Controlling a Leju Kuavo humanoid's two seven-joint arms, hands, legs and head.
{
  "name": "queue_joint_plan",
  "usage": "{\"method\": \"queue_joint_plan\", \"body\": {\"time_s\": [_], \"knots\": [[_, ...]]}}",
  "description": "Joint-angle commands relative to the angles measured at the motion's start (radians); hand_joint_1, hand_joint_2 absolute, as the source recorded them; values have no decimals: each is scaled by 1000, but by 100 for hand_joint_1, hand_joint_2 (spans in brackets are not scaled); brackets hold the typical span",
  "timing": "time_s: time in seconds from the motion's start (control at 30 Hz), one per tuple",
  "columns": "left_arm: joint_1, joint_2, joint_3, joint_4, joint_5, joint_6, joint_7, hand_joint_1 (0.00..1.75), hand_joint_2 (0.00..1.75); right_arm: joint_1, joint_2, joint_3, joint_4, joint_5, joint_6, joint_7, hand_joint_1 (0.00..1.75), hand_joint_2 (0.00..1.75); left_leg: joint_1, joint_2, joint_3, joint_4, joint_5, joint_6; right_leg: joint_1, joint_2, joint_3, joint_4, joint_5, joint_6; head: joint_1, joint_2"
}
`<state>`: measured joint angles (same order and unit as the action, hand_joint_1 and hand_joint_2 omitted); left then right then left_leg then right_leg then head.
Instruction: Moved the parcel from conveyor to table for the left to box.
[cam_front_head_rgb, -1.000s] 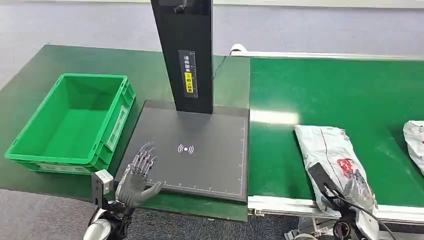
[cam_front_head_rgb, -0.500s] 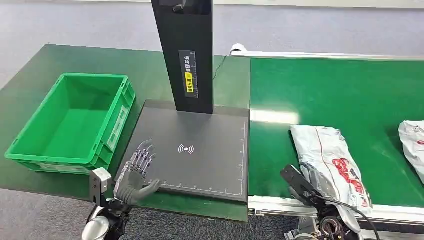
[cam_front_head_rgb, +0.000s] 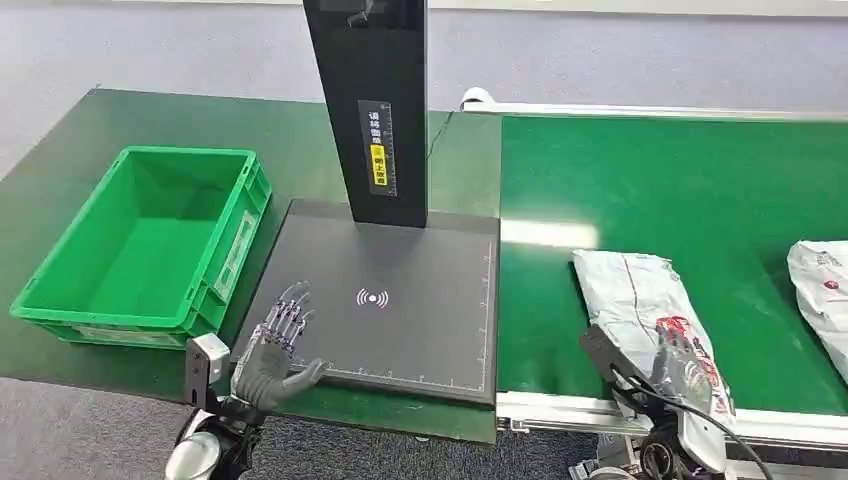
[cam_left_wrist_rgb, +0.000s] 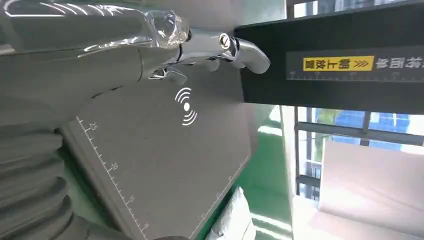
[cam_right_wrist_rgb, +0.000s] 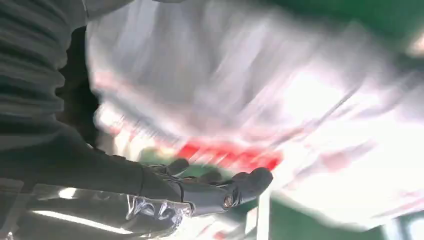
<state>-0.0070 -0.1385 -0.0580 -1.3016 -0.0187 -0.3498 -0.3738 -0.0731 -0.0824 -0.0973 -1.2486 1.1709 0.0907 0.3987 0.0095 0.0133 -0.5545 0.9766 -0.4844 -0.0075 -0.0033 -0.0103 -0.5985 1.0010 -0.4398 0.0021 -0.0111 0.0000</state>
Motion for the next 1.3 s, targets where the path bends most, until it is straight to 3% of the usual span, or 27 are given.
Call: {"method": "queue_joint_plan", "body": {"time_s": [0.03,0.37,0.63,0.73,0.77,0.83,1.03,1.07,1.1,1.3], "knots": [[8,-6,0,14,-5,-6,18,0,175,-11,53,-128,0,95,11,58,0,175,0,0,1,-1,0,0,0,1,1,0,0,0,0,0],[-12,18,-34,63,-39,-27,14,0,175,-20,52,-96,76,100,74,-53,0,175,0,0,3,-2,0,0,0,1,3,-2,0,0,0,0],[-38,17,-51,105,-66,-31,22,0,175,-5,52,-74,58,79,96,-74,0,175,0,-1,2,-2,0,0,0,0,2,-2,0,0,0,0],[-44,21,-55,116,-71,-35,24,0,175,7,48,-53,37,50,120,-115,0,175,0,-1,2,-2,0,0,0,0,2,-2,0,0,0,0],[-48,26,-58,126,-72,-37,21,0,175,9,40,-22,40,-25,164,-212,0,175,0,-1,2,-2,0,0,0,0,2,-1,0,0,0,0],[-53,32,-61,140,-75,-41,18,0,175,9,29,8,55,-50,170,-244,0,175,0,0,2,-1,0,0,0,1,1,-1,0,0,0,0],[-56,33,-68,144,-86,-43,18,0,175,7,11,40,67,-82,154,-234,0,175,0,-1,2,-1,0,0,0,0,2,-1,0,0,0,0],[-55,34,-69,141,-88,-44,21,0,175,8,8,42,61,-82,152,-228,101,175,0,0,3,-1,0,0,0,1,2,-1,0,0,0,0],[-54,35,-69,140,-88,-45,23,0,175,10,7,45,56,-82,151,-227,175,175,0,0,2,-1,0,0,0,1,2,-1,0,0,0,0],[-49,47,-74,160,-90,-46,23,0,175,18,10,48,43,-85,148,-224,175,175,0,0,2,-2,0,0,0,1,2,-1,0,0,0,0]]}}
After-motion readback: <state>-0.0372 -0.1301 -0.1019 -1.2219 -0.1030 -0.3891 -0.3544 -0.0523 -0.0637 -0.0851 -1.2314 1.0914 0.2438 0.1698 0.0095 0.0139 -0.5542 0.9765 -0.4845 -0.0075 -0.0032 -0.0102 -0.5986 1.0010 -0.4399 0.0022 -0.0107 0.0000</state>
